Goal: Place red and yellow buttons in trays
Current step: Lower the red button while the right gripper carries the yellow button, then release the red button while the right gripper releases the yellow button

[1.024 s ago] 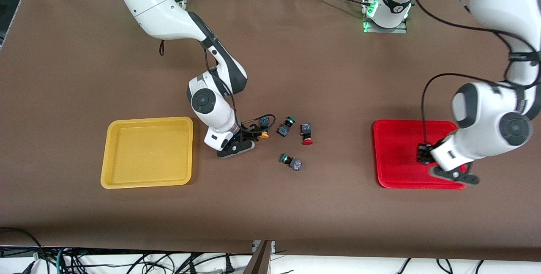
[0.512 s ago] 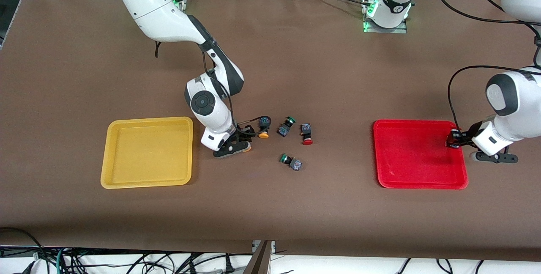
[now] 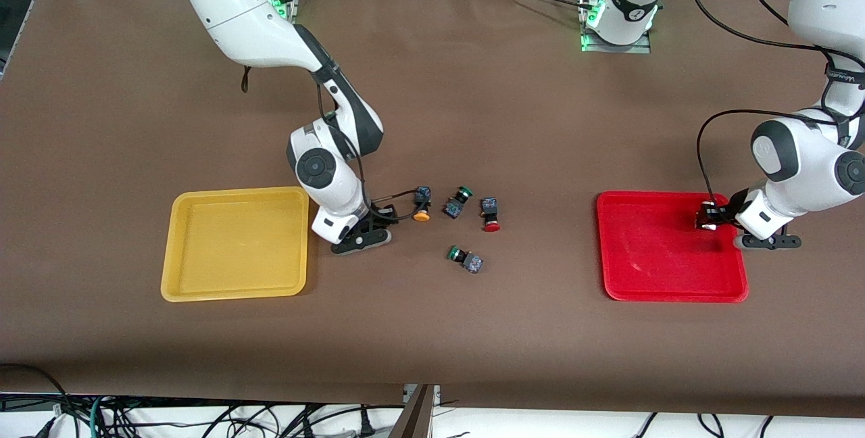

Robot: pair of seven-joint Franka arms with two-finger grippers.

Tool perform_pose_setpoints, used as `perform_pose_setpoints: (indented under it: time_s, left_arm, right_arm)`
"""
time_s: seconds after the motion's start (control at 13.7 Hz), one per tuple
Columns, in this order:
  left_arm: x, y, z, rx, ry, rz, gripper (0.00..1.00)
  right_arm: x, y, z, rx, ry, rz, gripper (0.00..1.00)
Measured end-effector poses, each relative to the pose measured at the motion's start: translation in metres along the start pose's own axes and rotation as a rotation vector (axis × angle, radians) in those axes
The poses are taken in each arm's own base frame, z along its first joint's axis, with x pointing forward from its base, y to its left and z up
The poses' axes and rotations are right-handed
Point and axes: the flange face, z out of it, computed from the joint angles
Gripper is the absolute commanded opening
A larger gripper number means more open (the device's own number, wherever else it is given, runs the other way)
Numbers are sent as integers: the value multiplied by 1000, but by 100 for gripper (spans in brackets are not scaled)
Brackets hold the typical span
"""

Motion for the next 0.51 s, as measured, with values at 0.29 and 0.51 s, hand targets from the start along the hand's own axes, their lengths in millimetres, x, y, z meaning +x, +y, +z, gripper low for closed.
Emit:
perform_pose_setpoints:
  time_s: [0.29, 0.51]
  left_arm:
    - [-1, -7, 7, -6, 11, -31, 19]
    - [-1, -7, 9, -24, 14, -52, 45]
  right_arm:
    - [24, 125, -79, -28, -61, -51, 0]
    - [18, 231, -93, -31, -90, -63, 19]
